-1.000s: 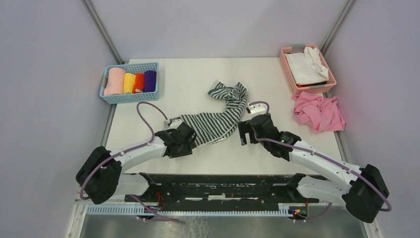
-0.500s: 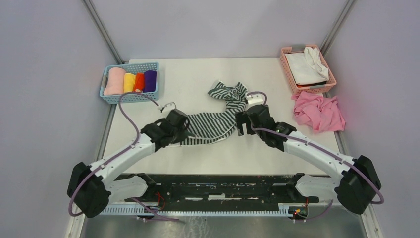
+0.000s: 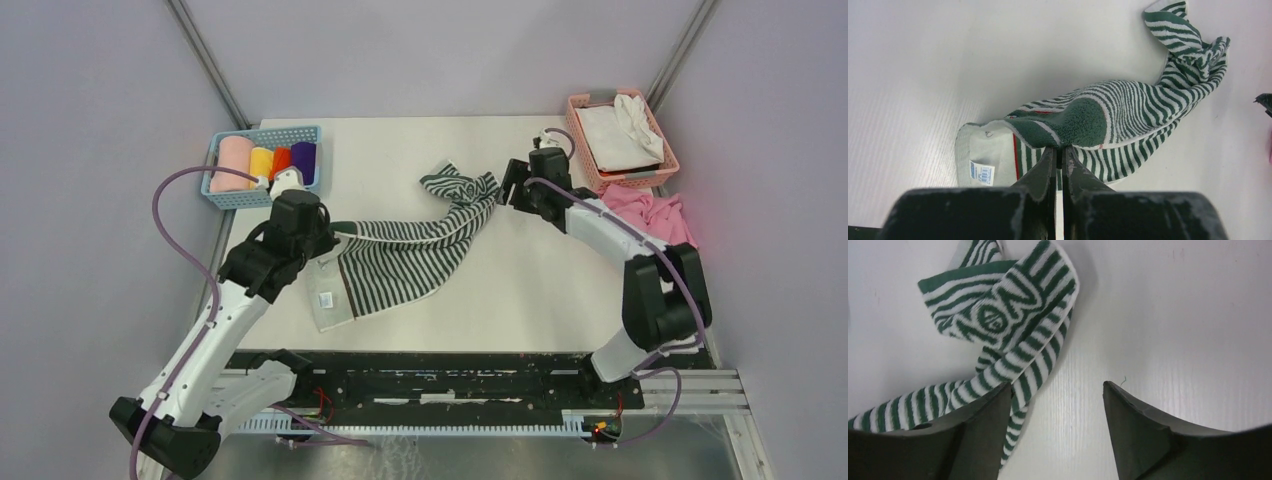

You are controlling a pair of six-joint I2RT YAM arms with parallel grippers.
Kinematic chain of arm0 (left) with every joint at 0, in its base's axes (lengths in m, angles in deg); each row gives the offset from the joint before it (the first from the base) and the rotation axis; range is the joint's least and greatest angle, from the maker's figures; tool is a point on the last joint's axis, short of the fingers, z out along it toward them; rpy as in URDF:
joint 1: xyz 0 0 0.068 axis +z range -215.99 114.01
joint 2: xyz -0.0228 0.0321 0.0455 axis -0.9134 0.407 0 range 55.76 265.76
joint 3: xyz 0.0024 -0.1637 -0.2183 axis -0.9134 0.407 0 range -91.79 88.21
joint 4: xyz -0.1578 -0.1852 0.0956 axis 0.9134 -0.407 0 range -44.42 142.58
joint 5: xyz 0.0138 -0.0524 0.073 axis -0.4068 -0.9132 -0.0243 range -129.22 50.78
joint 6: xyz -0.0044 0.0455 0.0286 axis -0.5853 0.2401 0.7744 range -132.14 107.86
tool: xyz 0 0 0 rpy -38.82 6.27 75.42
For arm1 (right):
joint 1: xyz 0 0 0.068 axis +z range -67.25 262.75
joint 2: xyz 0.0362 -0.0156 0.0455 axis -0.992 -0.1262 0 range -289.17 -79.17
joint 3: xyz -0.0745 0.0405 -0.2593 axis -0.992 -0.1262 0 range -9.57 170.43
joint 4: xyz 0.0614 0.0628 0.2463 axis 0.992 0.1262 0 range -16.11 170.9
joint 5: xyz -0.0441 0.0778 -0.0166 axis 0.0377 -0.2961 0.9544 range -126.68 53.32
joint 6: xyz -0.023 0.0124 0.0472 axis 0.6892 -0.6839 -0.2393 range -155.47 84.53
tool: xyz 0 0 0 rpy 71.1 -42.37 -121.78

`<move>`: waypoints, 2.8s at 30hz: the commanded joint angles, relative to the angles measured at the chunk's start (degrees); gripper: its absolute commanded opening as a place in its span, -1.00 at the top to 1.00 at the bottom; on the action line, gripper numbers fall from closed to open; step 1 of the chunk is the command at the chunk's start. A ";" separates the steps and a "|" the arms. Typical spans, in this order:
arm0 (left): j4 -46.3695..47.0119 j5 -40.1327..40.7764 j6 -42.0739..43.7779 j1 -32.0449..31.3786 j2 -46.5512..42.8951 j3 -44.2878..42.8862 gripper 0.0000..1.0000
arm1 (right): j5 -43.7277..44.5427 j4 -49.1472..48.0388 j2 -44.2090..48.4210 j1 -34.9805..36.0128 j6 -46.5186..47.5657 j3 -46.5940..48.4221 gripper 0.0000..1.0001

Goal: Roll the towels
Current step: Flatten out the towel at the center of the board.

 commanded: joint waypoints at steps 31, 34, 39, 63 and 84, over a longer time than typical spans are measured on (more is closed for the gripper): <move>-5.10 7.59 3.36 1.61 -5.78 -0.56 0.95 | -20.76 -11.89 -32.38 -9.64 -4.78 20.57 0.01; -4.86 6.87 3.42 1.63 -5.63 -0.52 0.95 | -24.00 -12.45 -33.59 -9.63 -4.86 21.28 0.06; -4.45 7.48 3.60 1.71 -5.44 0.05 0.95 | -26.77 -12.93 -33.61 -9.74 -4.33 22.05 0.54; 9.50 -3.60 16.26 12.11 15.67 -37.28 0.95 | -18.56 8.17 0.11 -27.64 2.79 32.95 0.99; -5.96 5.62 -16.70 12.00 -29.82 18.71 0.35 | -20.44 29.36 36.93 -26.96 -0.66 -18.00 0.11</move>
